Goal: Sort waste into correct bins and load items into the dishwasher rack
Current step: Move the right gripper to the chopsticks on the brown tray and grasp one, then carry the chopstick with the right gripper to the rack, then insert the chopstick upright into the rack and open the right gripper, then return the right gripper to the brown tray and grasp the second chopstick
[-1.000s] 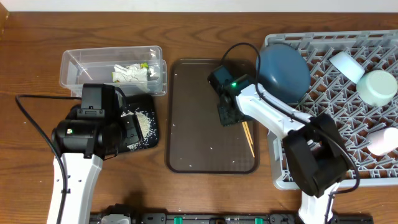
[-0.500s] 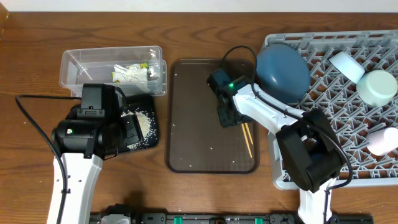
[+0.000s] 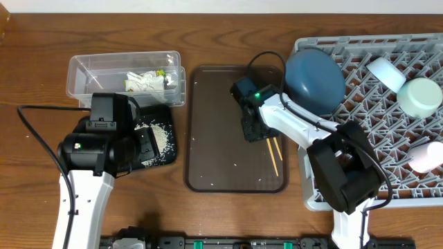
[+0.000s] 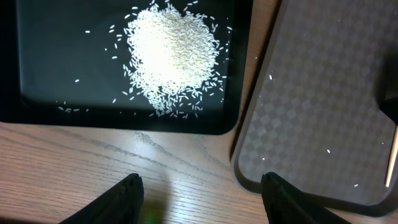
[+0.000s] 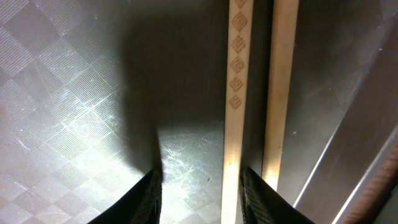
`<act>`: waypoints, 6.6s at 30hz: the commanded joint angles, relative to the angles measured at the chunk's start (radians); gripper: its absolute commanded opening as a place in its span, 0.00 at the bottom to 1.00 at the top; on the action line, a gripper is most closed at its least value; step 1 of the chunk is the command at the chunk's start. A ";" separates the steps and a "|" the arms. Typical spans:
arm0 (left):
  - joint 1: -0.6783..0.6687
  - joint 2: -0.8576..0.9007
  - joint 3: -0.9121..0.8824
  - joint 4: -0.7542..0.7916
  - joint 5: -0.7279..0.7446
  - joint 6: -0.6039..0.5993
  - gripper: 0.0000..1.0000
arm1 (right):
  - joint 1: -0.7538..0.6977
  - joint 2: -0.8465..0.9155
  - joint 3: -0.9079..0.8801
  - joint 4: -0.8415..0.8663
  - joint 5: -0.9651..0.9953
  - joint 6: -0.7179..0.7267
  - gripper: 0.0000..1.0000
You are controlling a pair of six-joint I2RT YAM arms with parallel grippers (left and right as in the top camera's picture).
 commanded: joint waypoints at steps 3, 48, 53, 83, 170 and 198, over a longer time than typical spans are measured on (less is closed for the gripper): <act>0.006 0.004 -0.002 -0.002 -0.008 -0.002 0.64 | 0.007 0.012 -0.046 0.000 -0.006 0.009 0.38; 0.006 0.004 -0.002 -0.002 -0.008 -0.002 0.64 | -0.018 -0.323 -0.076 -0.052 -0.106 -0.027 0.01; 0.006 0.004 -0.002 -0.002 -0.008 -0.002 0.64 | -0.073 -0.439 -0.076 -0.130 -0.049 -0.030 0.01; 0.006 0.004 -0.002 -0.002 -0.008 -0.002 0.64 | -0.520 -0.508 -0.106 -0.307 0.163 -0.363 0.01; 0.006 0.004 -0.002 -0.002 -0.008 -0.002 0.64 | -0.591 -0.642 -0.238 0.073 -0.307 -0.393 0.39; 0.006 0.004 -0.002 -0.002 -0.008 -0.002 0.64 | -0.081 -0.284 -0.238 0.285 -0.061 -0.289 0.42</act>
